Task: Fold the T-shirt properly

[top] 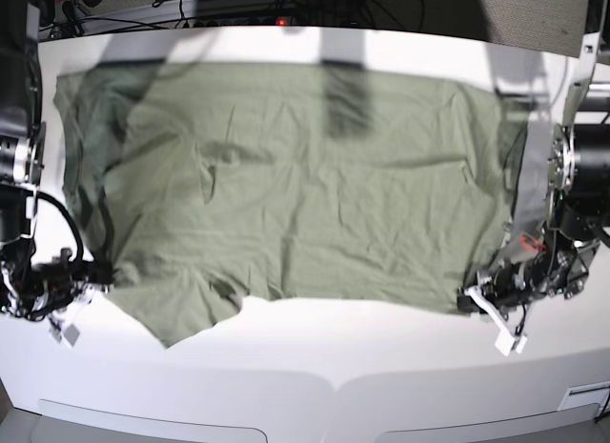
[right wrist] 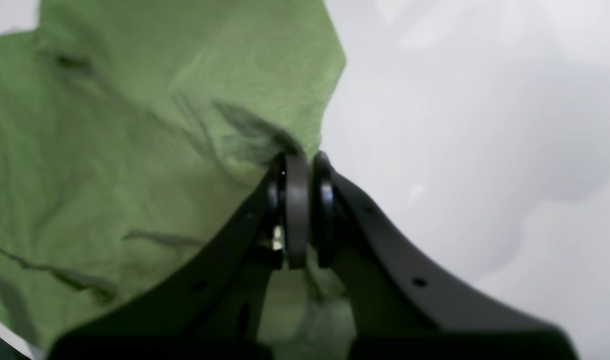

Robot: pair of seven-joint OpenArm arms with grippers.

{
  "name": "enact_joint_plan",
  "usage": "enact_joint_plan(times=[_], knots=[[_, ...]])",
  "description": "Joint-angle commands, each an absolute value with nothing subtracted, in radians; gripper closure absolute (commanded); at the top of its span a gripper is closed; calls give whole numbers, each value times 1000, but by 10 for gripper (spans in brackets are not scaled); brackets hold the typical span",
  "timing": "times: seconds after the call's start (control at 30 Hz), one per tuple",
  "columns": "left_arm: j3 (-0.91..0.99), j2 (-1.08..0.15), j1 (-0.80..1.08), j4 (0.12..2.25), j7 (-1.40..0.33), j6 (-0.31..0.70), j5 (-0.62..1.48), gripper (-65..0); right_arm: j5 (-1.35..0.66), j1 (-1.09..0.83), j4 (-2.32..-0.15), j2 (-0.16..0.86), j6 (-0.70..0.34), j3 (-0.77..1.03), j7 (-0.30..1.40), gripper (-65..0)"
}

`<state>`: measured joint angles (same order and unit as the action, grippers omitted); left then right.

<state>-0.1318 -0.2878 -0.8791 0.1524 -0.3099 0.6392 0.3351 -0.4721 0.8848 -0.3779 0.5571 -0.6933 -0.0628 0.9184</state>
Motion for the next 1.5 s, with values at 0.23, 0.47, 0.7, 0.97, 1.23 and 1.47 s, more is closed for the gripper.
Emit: enact_joint_plan(times=[0.23,0.47,0.7,0.97,1.23,1.47], knots=[[-130,-305,-944,168,-311,636,308,0,-480,982,-400,569,-698,-62,929,0],[-130,-356,-908,292,-536,636,508,0,-562,969,-432,605,-698,-62,973,0],[-130,-426,-769,551,-685,636,635,0,-588,867,-573,635,-698,-62,989,0],[-130,-450,-627,767,-779,635,693,0,-588,709,-801,648,-698,-62,1020,0],[-130,-480,-623,880,-950,590,804,0,-746,633,-900,699,-698,-62,1129,0],[-130,-509,-614,898,-1084,590,922,0,-864,612,-910,753,-698,-59,1199,0]])
